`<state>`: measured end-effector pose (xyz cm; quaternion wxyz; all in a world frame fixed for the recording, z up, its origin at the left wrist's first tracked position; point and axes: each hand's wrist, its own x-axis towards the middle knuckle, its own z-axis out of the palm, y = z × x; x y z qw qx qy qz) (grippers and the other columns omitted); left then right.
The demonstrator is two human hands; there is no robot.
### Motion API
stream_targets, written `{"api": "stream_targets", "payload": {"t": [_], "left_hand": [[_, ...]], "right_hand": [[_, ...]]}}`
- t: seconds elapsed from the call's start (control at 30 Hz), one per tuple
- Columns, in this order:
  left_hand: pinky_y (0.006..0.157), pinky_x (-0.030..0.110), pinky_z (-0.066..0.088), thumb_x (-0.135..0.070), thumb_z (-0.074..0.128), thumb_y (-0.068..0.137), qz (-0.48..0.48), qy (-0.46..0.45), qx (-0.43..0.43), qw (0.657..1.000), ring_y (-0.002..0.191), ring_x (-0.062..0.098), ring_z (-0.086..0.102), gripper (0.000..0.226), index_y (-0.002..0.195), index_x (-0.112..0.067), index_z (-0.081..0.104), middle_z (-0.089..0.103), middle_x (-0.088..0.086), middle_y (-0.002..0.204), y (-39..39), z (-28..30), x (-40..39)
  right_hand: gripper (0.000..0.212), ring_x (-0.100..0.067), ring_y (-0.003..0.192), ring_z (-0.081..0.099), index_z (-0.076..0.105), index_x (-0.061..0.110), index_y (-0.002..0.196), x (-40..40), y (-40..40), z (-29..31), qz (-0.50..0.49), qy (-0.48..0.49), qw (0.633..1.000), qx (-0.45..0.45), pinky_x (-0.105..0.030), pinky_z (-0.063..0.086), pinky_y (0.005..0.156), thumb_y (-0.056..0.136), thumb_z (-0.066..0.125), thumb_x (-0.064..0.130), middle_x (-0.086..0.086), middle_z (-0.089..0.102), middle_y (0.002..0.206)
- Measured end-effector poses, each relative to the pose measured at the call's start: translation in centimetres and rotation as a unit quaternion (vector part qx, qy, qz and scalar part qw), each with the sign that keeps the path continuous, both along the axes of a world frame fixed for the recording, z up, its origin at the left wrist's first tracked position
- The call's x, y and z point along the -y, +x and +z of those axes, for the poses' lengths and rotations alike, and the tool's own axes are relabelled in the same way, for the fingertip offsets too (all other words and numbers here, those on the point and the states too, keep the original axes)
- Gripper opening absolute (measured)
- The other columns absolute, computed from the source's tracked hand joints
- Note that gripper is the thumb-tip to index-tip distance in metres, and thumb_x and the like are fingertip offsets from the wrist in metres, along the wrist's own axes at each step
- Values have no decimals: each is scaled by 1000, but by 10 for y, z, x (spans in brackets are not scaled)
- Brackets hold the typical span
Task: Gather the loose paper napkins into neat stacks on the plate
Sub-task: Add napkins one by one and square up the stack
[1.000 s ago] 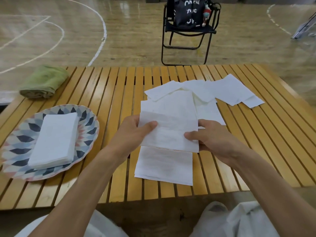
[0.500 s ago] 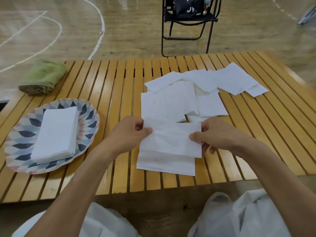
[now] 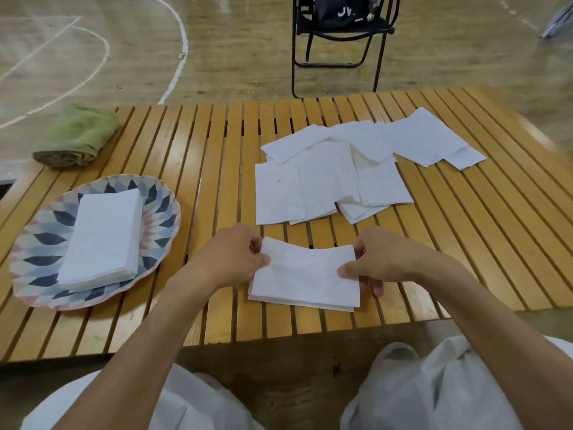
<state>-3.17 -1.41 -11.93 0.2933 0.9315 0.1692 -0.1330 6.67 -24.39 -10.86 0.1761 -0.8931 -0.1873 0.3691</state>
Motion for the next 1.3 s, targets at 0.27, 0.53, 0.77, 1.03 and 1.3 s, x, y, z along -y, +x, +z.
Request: {"api": "stream_targets", "payload": {"t": [0.27, 0.53, 0.77, 1.03, 1.3], "left_hand": [[67, 27, 53, -27, 66, 92, -7, 50, 1, 999, 76, 12, 61, 14, 81, -22, 60, 63, -3, 81, 2, -5, 0], [69, 27, 54, -28, 66, 91, -20, 82, -32, 996, 76, 12, 61, 13, 83, -25, 56, 62, -4, 83, 1, -16, -3], [72, 34, 58, -29, 67, 89, 13, 98, -5, 995, 77, 11, 58, 19, 94, -26, 49, 59, -5, 87, 3, -18, 1], [68, 20, 45, -28, 73, 85, -86, 53, 100, 990, 79, 4, 54, 20, 87, -34, 54, 55, -16, 86, 2, -5, 12], [89, 29, 49, -31, 73, 85, -133, 84, 66, 985, 101, 10, 49, 28, 108, -30, 58, 49, -9, 110, 5, -15, 24]], "right_hand": [[19, -9, 50, 67, 65, 13, 92, -3, -1, -6, -12, -5, 1000, -22, -16, 49, 49, 91, 73, 30, 2, 74, 65], [19, -8, 47, 65, 64, 12, 89, -8, -7, -13, -6, -26, 1000, -15, -16, 48, 46, 88, 76, 27, -1, 73, 61], [32, -8, 75, 54, 53, 25, 91, -6, 3, -18, -13, -46, 988, 147, -23, 43, 58, 80, 78, 42, 9, 56, 87], [37, -6, 80, 55, 47, 36, 103, -8, -6, -14, 23, 66, 973, 222, -24, 49, 66, 83, 77, 35, 17, 50, 92], [27, -11, 95, 54, 58, 34, 111, -9, -6, -22, 63, 33, 972, 225, -22, 43, 72, 89, 73, 35, 8, 46, 121]]}}
